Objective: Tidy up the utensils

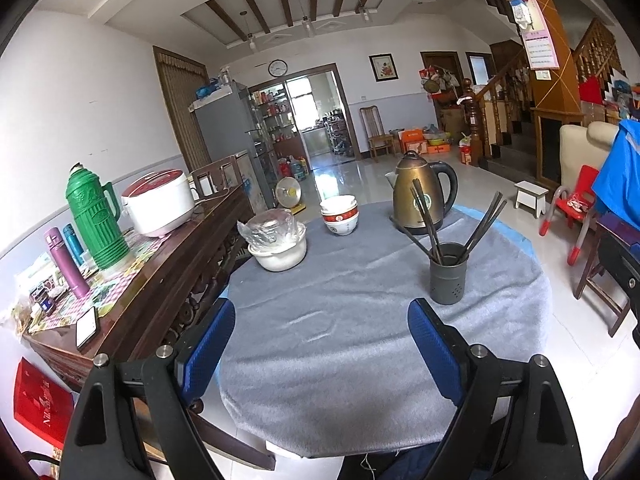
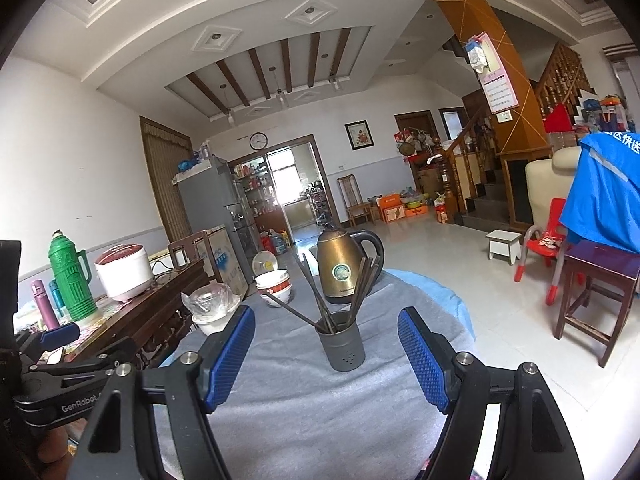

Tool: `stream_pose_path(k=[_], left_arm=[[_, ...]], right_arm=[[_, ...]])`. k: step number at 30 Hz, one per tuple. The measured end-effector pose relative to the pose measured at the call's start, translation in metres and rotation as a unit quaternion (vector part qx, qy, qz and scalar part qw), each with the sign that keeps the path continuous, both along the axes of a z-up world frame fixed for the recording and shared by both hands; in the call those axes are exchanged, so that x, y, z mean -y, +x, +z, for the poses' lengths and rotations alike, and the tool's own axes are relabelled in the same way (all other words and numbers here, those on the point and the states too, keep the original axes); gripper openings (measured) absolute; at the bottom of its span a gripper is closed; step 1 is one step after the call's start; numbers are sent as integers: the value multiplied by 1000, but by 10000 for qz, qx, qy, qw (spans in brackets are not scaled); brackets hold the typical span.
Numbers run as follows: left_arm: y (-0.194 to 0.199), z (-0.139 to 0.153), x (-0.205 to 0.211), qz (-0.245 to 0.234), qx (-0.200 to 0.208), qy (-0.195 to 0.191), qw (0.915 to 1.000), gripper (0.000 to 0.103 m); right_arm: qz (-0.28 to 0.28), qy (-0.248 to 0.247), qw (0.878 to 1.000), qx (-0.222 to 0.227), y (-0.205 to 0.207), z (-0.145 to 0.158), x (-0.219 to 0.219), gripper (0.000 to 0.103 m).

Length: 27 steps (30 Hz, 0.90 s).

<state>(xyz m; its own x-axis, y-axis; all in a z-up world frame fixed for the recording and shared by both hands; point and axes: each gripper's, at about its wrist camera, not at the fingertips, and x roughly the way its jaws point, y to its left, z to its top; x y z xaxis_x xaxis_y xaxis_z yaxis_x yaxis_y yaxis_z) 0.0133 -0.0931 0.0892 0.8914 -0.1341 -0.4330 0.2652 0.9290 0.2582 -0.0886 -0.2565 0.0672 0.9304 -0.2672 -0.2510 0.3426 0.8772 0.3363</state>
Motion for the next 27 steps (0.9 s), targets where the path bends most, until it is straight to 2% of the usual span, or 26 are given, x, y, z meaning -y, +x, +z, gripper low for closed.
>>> stream_pose_path(k=[6, 17, 22, 27], left_arm=[[12, 3, 12, -124, 7, 70, 9999, 89], [59, 8, 22, -65, -151, -7, 9999, 89], [88, 9, 26, 17, -291, -93, 9995, 89], [133, -4, 25, 103, -686, -346, 9970, 89]], right_arm=[[-122, -125, 9998, -67, 10, 4, 3, 77], [-92, -185, 9996, -189, 66, 16, 24, 77], [-12, -149, 9994, -326, 104, 15, 34, 77], [41, -4, 9982, -597, 133, -3, 44, 77]])
